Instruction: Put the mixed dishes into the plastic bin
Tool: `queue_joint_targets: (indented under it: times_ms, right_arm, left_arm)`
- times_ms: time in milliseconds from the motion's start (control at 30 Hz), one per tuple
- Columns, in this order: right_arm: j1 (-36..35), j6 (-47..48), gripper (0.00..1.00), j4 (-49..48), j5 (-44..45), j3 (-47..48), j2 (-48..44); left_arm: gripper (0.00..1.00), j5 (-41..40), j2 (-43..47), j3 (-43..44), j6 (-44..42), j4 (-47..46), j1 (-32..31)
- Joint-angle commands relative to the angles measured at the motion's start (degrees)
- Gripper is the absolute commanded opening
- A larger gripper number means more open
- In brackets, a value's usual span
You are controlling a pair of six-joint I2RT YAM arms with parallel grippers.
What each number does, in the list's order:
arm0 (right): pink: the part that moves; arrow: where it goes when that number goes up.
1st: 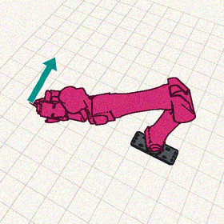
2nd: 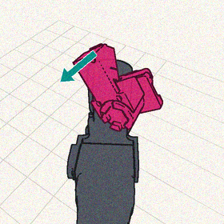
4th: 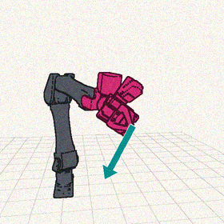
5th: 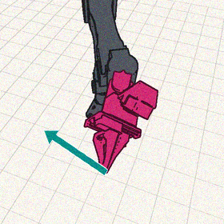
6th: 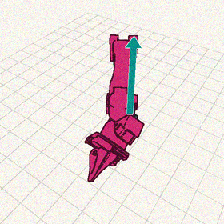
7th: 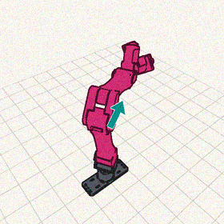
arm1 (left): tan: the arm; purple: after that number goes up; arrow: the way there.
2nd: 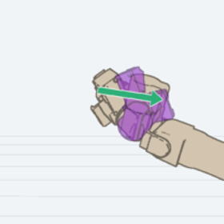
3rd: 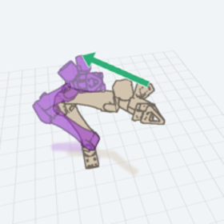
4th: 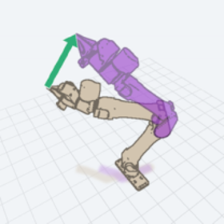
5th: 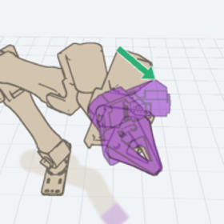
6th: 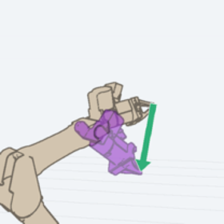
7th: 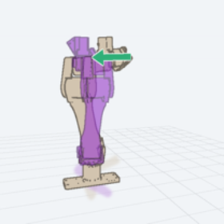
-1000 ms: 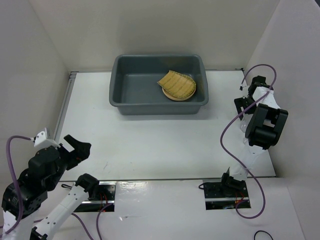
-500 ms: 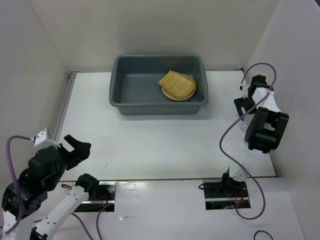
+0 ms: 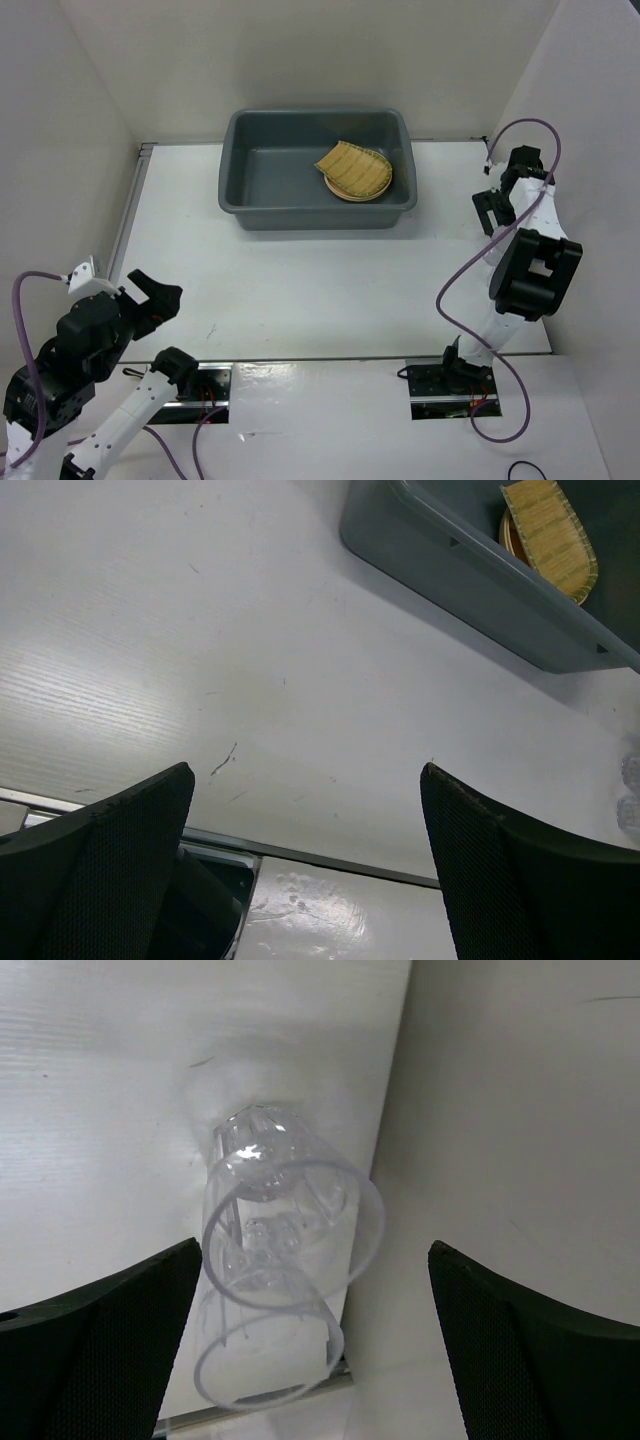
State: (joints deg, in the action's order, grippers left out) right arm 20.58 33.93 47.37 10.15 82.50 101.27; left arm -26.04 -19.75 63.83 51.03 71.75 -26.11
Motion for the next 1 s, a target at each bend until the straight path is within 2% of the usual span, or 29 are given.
queue_joint_targets:
  times_ms: [0,167,333,467,633,800,967]
  right_arm:
    - [-1.3,2.5,0.98,-1.5,-1.8,2.0,-7.4]
    - [-7.5,4.5,0.98,-4.7,2.4,-6.8,-14.3]
    - [-9.1,3.0,0.98,-3.6,0.8,-11.4,-14.2]
    - [-9.2,1.8,0.93,-3.1,-0.3,-11.4,-11.7]
    - [-8.5,0.6,0.93,-3.7,0.4,-11.4,-9.5]
    - [-7.9,0.1,0.88,-4.2,1.7,-13.1,-9.0]
    - [-6.0,0.1,0.87,-5.4,1.2,-13.9,-7.8]
  left_arm:
    - [1.0,0.0,0.3,0.1,-0.8,-1.6,0.2]
    - [1.0,0.0,0.3,0.1,-0.8,-1.6,0.2]
    - [1.0,0.0,0.3,0.1,-0.8,-1.6,0.2]
    - [1.0,0.0,0.3,0.1,-0.8,-1.6,0.2]
    - [1.0,0.0,0.3,0.1,-0.8,-1.6,0.2]
    - [1.0,-0.5,1.4,0.1,0.4,-1.1,0.2]
    - [1.0,-0.5,2.0,0.1,0.4,-1.1,0.2]
